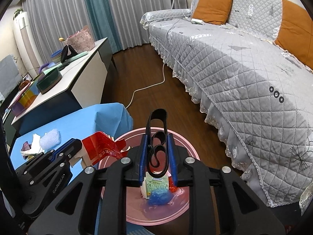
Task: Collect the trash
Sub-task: 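Open the left tool over the bucket while the right tool releases the strap into it, then move both open tools back over the trash on the table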
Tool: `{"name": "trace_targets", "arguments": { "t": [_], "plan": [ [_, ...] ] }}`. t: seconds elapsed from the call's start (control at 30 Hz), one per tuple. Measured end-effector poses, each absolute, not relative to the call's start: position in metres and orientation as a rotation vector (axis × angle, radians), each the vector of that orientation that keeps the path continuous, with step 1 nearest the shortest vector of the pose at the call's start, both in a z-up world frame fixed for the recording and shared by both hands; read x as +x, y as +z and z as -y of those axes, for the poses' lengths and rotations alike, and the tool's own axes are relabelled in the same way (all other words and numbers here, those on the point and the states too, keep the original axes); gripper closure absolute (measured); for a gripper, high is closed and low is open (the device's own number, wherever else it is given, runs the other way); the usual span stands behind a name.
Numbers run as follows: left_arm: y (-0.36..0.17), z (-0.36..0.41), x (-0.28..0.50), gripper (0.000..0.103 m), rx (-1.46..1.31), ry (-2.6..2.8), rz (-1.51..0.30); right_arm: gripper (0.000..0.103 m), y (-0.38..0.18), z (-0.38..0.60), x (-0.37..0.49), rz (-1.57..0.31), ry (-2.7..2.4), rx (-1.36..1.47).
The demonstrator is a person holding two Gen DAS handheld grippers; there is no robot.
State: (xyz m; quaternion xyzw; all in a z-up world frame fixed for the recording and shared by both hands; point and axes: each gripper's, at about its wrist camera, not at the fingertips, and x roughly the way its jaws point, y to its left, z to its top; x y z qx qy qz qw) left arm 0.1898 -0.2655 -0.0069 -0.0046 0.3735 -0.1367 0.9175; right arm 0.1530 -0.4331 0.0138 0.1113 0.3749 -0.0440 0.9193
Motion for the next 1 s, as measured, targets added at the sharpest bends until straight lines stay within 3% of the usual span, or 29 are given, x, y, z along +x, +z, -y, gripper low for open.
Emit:
{"name": "trace_targets", "arguments": {
  "t": [0.1,0.17,1.0],
  "plan": [
    [-0.011,0.265,0.192,0.086,-0.022,-0.291,-0.798,0.058,0.012,0.436,0.154,-0.774,-0.109,0.237],
    [-0.011,0.262,0.189,0.075,-0.017,-0.289,-0.791,0.057,0.013,0.436,0.155,-0.773,-0.114,0.241],
    [0.05,0.166,0.158,0.075,-0.034,-0.199,-0.679,0.055,0.051,0.386,0.149,-0.656,-0.045,0.198]
  ]
}}
